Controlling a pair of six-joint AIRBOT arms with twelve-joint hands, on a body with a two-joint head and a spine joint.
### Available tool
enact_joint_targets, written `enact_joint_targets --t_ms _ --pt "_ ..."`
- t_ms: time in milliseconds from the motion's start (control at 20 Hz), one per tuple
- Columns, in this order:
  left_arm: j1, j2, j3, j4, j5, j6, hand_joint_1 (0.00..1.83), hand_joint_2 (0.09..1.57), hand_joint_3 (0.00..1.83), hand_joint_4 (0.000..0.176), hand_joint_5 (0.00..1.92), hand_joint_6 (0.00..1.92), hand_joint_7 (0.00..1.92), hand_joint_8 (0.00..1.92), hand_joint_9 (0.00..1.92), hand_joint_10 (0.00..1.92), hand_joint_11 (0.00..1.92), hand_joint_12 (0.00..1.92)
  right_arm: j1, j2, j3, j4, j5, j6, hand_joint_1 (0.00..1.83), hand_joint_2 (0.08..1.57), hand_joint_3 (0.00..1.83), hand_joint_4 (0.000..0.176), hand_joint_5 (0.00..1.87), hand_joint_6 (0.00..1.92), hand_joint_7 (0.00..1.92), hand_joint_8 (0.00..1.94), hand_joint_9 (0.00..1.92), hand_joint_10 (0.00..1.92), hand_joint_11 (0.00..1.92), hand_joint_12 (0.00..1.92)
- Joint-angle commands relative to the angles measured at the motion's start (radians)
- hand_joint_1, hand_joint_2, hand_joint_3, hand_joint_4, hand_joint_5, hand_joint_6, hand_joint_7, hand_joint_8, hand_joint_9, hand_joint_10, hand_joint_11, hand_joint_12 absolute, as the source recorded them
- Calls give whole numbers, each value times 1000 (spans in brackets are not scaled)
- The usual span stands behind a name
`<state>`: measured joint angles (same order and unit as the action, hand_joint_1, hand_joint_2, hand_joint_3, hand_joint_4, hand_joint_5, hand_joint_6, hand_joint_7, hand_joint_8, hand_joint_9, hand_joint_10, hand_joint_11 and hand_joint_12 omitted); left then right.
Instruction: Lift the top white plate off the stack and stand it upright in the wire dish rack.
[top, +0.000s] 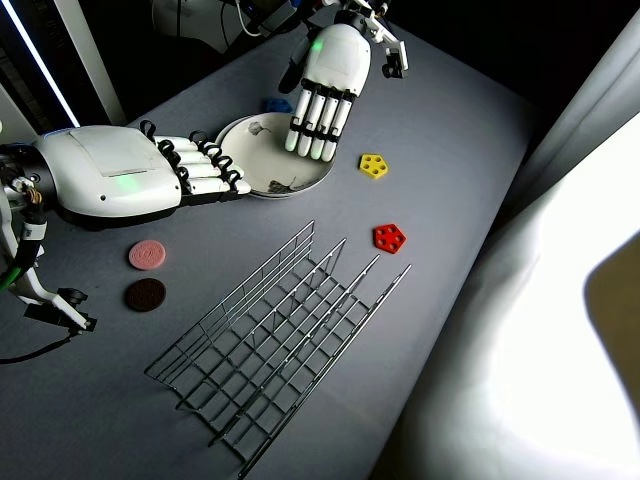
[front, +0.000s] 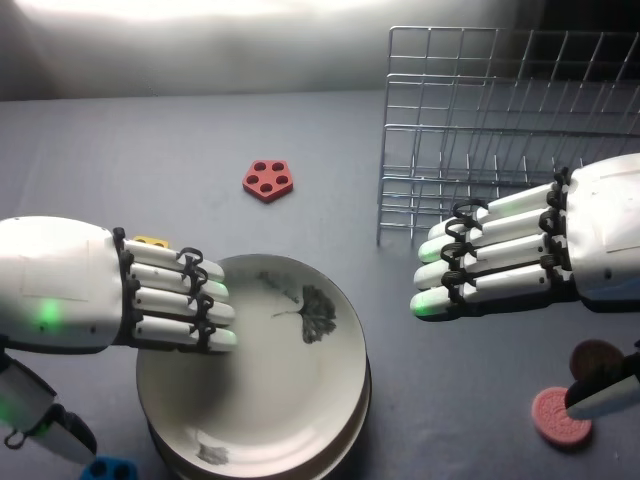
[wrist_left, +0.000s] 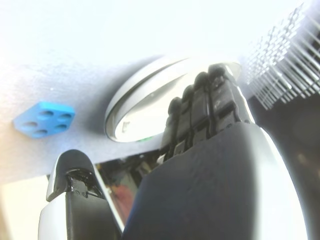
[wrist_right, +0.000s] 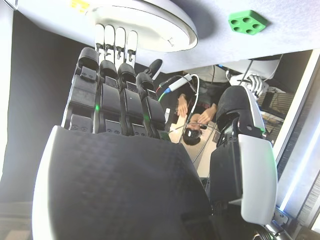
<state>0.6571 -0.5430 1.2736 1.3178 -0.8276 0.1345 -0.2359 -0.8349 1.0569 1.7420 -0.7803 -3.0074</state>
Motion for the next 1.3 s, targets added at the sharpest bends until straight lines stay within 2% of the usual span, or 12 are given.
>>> enact_joint_targets --t_ms 0,300,350,400,500,600,700,800,1150,1250 --pt "-20 13 5 -68 -39 1 356 1025 0 0 59 10 61 11 62 13 68 63 6 14 -5 64 -50 2 398 1155 1 0 68 0 60 0 65 1 131 18" --pt "-14 26 28 -98 -39 1 350 1030 2 0 54 0 56 1 49 0 52 57 5 16 -11 62 -50 2 395 1160 0 0 73 1 78 3 88 5 145 22" --pt "-14 27 29 -100 -250 1 337 1032 3 0 48 0 61 3 56 3 57 59 5 16 -12 62 -50 2 389 1165 2 0 65 0 71 0 82 2 141 20" --pt "-14 30 28 -111 -260 1 363 1029 1 0 59 4 69 5 63 5 62 62 5 15 -12 62 -50 2 418 1164 0 0 80 5 76 2 78 0 136 17" --pt "-14 35 29 -137 -276 1 341 1027 0 0 56 2 57 0 60 2 66 64 5 15 -11 61 -49 2 359 1180 6 0 52 0 51 0 56 0 119 9" --pt "-14 40 29 -152 -288 1 310 1025 0 0 57 2 70 5 71 6 82 71 4 15 -12 61 -49 2 423 1166 0 0 71 6 67 5 70 5 128 13" --pt "-14 44 29 -156 -301 1 358 1018 0 0 63 3 74 5 76 5 88 75 3 16 -12 61 -49 2 424 1157 0 0 86 9 85 9 77 5 142 18" --pt "-12 46 35 -152 -315 1 300 1037 5 0 34 0 41 0 42 0 44 57 3 16 -12 60 -49 2 413 1157 0 0 77 3 78 4 78 4 144 18" --pt "-6 44 69 -51 -327 1 336 1018 0 0 38 5 42 6 47 6 68 68 -3 17 -13 59 -44 2 442 1170 2 0 82 4 63 0 60 0 128 10" --pt "-3 44 74 -47 -331 1 356 1017 0 0 52 8 51 8 56 8 71 69 -3 19 -15 59 -44 2 443 1163 0 0 102 8 98 10 90 10 145 16"
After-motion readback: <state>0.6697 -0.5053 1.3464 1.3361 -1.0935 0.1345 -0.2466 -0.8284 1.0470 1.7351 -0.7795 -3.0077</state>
